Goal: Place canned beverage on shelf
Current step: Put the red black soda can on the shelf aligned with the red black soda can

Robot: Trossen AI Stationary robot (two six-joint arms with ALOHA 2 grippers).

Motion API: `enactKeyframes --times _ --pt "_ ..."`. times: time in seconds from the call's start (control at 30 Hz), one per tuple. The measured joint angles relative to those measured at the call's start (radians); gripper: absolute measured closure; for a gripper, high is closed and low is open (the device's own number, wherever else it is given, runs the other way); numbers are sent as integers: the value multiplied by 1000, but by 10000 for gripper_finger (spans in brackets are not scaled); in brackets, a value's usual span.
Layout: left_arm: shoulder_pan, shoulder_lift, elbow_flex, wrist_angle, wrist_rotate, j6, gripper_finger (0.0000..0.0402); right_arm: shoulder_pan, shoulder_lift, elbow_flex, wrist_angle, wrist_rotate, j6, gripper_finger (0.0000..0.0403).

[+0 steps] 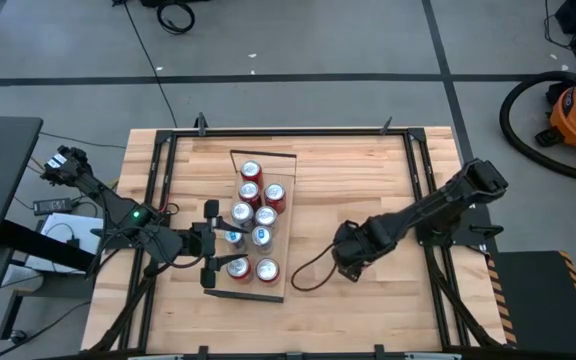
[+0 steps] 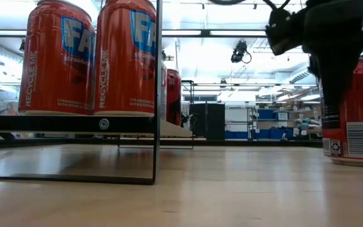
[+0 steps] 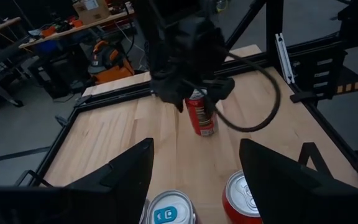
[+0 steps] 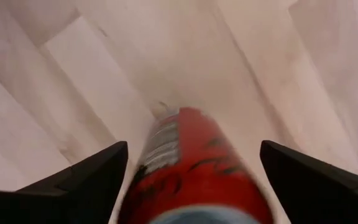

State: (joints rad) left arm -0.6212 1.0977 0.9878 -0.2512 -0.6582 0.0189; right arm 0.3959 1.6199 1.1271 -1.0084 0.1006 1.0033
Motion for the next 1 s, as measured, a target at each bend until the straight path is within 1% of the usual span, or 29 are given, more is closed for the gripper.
enactKeyframes --times 0.13,0.27,0.43,0.5,0.6,0.73,0.87,1.0 --pt "0 0 0 0 0 0 153 -45 -8 3 -2 -28 -78 13" --pt "0 0 0 0 0 1 153 -67 -10 46 -38 -73 -179 10" --pt "1 0 0 -2 0 2 153 -30 -10 112 -39 -66 -291 15" --pt "1 0 0 -4 0 2 153 -5 -11 118 -40 -56 -323 17" --pt "1 0 0 -9 0 1 153 35 -10 117 -91 -23 -388 19" --pt "1 0 0 -9 0 -1 153 71 -5 116 -143 8 -396 18" --pt "1 0 0 -8 0 -3 153 75 -5 116 -161 5 -347 13" --pt "1 0 0 -8 0 -5 153 75 -6 88 -140 18 -334 9"
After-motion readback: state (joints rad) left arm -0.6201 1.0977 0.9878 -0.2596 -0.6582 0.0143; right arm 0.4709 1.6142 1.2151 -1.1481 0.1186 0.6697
